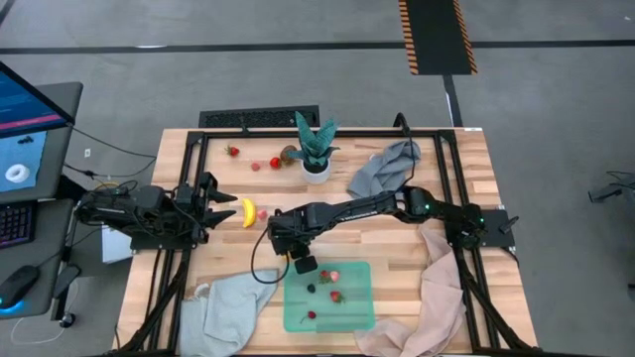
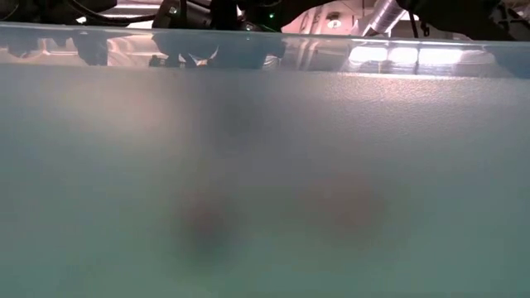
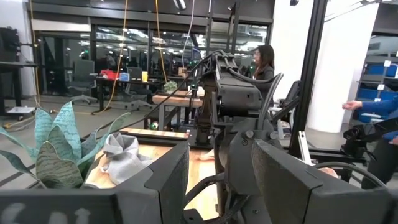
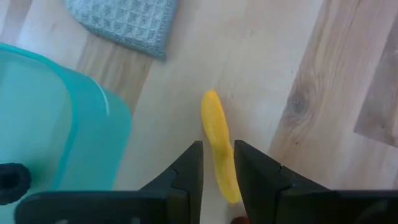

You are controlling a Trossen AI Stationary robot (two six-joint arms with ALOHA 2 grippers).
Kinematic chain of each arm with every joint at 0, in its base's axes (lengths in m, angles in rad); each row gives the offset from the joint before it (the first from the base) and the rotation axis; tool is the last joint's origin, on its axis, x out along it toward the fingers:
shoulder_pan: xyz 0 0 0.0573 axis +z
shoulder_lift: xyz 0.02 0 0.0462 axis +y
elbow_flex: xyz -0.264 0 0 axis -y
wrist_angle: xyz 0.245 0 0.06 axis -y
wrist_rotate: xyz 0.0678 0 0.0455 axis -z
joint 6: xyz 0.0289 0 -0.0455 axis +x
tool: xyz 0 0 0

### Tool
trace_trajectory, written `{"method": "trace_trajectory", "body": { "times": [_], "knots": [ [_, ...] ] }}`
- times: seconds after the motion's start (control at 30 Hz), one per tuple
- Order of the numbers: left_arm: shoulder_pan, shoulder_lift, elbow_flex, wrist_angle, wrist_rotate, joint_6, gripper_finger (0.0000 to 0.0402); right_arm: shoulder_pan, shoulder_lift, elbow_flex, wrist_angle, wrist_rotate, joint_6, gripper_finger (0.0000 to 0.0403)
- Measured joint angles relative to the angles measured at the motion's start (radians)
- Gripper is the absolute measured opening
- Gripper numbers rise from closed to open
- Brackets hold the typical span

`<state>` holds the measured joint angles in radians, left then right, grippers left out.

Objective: Pick and placing Produce into tupperware
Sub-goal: Put the yellow chili pepper into the green bin

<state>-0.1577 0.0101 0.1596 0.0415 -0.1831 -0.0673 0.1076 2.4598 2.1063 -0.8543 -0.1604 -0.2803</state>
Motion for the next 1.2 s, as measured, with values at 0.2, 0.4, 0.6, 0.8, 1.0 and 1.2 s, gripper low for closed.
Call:
{"method": "trace_trajectory", "body": {
  "times": [0.2, 0.4, 0.6, 0.8, 1.0, 1.2],
  "knots": [
    [0.000, 0.000, 0.000, -0.002, 0.000, -0.001, 0.0167, 0.005, 0.000, 0.000, 0.007, 0.000, 0.000, 0.0113],
    [0.000, 0.000, 0.000, -0.003, 0.000, -0.002, 0.0167, 0.005, 0.000, 0.000, 0.006, 0.000, 0.001, 0.0113],
    [0.000, 0.000, 0.000, -0.003, 0.000, -0.001, 0.0167, 0.006, 0.000, 0.000, 0.003, 0.000, 0.002, 0.0115],
    [0.000, 0.000, 0.000, -0.003, 0.000, -0.001, 0.0167, 0.006, 0.000, 0.000, 0.010, 0.000, 0.018, 0.0155],
    [0.000, 0.000, 0.000, -0.003, 0.000, -0.001, 0.0167, 0.006, 0.000, 0.000, 0.010, 0.000, 0.019, 0.0193],
    [0.000, 0.000, 0.000, -0.003, 0.000, -0.001, 0.0167, 0.006, 0.007, 0.000, 0.013, -0.021, 0.028, 0.0188]
  ]
}}
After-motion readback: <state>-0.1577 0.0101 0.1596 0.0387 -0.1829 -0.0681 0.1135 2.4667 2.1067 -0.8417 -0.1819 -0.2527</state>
